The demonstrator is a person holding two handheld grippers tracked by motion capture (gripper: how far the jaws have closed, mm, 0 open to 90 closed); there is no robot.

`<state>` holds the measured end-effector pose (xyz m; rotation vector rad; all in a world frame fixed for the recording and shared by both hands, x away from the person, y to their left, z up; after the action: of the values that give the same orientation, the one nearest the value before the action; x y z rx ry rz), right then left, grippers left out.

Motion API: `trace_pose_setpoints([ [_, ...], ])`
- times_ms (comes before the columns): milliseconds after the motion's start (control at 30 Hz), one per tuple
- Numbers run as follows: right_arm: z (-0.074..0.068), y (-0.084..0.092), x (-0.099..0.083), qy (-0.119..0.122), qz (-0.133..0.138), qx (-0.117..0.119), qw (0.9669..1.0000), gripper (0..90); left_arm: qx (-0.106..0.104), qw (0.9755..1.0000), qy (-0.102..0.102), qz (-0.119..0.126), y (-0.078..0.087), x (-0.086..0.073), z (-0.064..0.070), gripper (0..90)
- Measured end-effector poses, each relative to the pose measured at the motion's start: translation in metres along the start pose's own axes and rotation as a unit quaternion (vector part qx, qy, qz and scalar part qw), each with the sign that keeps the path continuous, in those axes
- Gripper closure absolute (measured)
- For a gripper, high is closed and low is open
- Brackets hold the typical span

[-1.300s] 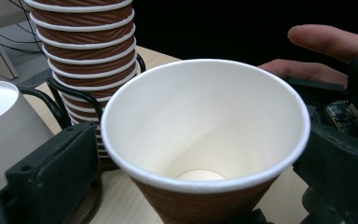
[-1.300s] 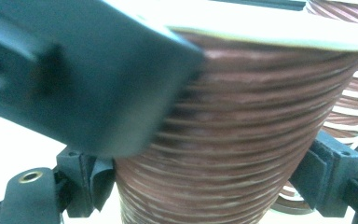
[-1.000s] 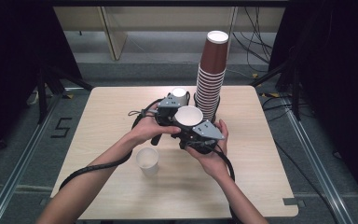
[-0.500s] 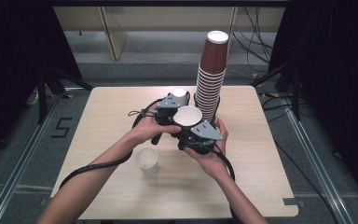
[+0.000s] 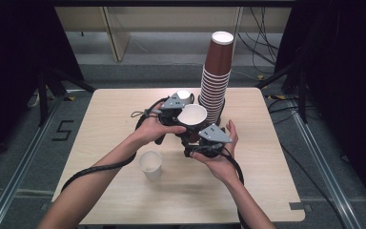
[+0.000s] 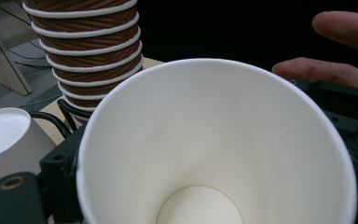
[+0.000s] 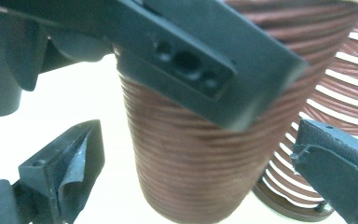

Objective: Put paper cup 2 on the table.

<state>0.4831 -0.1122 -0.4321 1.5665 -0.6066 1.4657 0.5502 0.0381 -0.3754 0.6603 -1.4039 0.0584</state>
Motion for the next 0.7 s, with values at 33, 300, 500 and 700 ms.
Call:
trace_pose_setpoints([
  [33,0.001,0.001,0.000,0.000,-0.004,-0.004,1.0000,3.7,0.002,1.0000,-0.001,0.002,0.000,0.000,0.000,11.1],
  [300,0.006,0.012,-0.004,-0.005,-0.012,-0.004,0.9999,6.5,0.017,0.9998,-0.002,0.005,0.005,-0.001,-0.006,11.5],
  [500,0.013,0.020,-0.010,-0.021,-0.010,-0.013,0.9997,9.3,0.029,0.9994,0.003,0.017,0.015,0.000,-0.010,11.5],
  [700,0.024,0.029,-0.017,-0.046,-0.010,-0.029,0.9985,10.6,0.049,0.9985,0.006,0.023,0.029,0.001,-0.015,11.6],
])
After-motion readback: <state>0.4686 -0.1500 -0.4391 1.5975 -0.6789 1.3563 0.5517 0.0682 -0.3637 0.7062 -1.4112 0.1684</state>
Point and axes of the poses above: each handheld gripper's, and its own axes: y roughly backward along the jaws, x roughly out of its top, z roughly to its right, the point moved 1 cm from there along -y, roughly forward along the jaws, and after that the axes turned 1 degree about -x, right-handed, at the moved point
